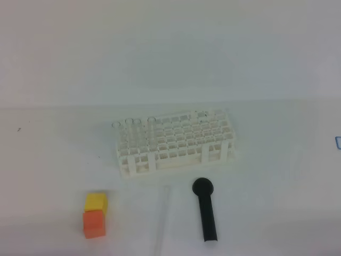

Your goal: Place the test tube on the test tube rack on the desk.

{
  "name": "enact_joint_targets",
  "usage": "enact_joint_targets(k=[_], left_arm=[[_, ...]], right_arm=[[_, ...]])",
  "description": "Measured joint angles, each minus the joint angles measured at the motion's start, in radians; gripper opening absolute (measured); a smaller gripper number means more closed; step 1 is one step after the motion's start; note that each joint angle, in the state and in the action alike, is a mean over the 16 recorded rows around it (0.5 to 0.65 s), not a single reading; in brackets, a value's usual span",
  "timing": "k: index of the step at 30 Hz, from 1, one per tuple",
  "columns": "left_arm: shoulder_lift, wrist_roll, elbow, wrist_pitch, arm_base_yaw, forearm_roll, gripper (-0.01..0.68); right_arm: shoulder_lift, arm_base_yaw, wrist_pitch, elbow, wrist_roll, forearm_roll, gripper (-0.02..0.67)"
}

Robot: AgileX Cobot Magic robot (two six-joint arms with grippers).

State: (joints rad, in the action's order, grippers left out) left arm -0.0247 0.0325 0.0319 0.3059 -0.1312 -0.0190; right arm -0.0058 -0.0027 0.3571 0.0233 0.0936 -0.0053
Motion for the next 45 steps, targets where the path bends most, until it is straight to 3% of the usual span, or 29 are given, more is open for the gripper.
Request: enact_joint_targets(k=[8,18,27,38,45], left_arm=[[0.0,-0.126,0.0,-0.081,0.0,-0.118,-0.001],[0.0,-0.355,0.0,-0.257,0.0,-0.41,-0.001],[0.0,-0.416,0.0,-0.325,0.0,-0.534,-0.001],[0.0,-0.436,0.0,-0.078,0.0,-0.71,-0.001],[0.0,-0.202,-0.031,0.114,0.0,-0.915,-0.001]], right_arm=[[0.0,0.0,0.0,0.0,0.0,0.0,-0.001],[0.0,0.0,0.0,0.0,0.0,0.0,-0.001],[0.0,0.0,0.0,0.0,0.0,0.0,-0.001],[0.0,0.0,-0.001,0.0,0.0,0.0,-0.001],[0.0,0.0,-0.05,0.002,-0.004,0.093,-0.001]])
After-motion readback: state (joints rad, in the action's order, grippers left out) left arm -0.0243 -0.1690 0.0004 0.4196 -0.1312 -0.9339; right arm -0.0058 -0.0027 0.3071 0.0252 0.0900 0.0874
